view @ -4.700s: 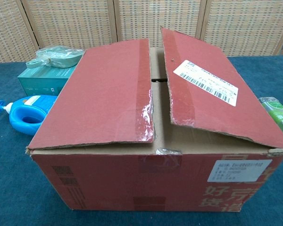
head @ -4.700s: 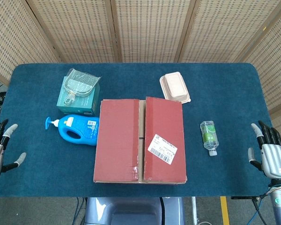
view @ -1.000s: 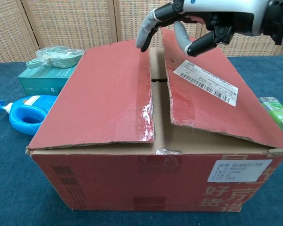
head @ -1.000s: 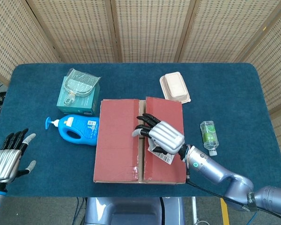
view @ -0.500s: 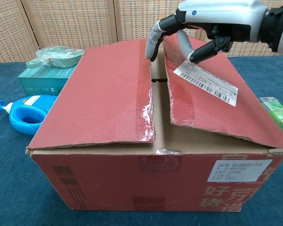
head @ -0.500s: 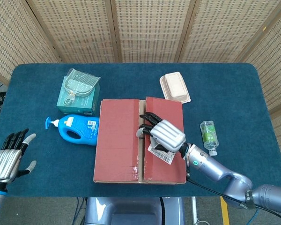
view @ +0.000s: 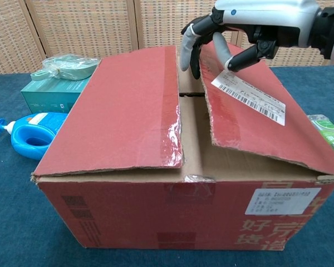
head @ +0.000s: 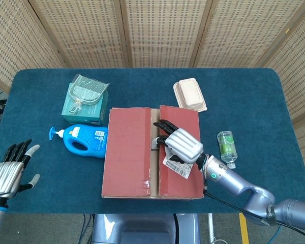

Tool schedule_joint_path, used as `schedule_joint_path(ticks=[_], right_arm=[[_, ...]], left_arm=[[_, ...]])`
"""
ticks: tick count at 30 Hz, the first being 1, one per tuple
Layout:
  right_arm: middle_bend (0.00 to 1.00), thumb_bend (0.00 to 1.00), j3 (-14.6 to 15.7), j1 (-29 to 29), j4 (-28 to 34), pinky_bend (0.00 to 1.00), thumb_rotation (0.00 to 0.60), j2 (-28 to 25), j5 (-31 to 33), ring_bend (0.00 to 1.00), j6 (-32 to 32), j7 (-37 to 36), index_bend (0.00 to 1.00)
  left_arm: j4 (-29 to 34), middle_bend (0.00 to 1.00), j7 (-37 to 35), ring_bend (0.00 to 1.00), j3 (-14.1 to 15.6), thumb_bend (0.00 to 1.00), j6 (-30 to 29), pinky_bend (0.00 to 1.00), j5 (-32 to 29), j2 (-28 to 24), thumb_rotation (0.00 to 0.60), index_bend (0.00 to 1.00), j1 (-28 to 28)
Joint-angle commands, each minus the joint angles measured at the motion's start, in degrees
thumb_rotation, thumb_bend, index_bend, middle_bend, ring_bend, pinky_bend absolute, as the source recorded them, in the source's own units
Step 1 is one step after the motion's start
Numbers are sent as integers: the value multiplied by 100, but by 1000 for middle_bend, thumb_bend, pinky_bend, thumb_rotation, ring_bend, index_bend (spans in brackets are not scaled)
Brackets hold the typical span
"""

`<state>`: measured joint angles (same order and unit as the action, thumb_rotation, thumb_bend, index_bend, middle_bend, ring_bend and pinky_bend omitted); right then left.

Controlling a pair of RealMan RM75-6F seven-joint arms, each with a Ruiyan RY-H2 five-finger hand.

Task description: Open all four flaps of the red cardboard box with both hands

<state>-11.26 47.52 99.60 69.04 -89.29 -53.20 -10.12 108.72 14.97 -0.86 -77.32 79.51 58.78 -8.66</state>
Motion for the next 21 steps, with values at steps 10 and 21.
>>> schedule_joint_path(ticks=[10, 21], right_arm=[[532, 1000, -52, -68, 308, 0, 600, -482, -73, 68, -199, 102, 393], [537, 1000, -84, -234, 634, 0, 600, -1053, 28, 75, -331, 128, 393]], left_arm=[[0, 0, -26, 0, -18, 332, -51, 0, 10, -26, 584, 116, 5], [19, 0, -38, 0, -33, 332, -73, 0, 30, -27, 584, 117, -7]])
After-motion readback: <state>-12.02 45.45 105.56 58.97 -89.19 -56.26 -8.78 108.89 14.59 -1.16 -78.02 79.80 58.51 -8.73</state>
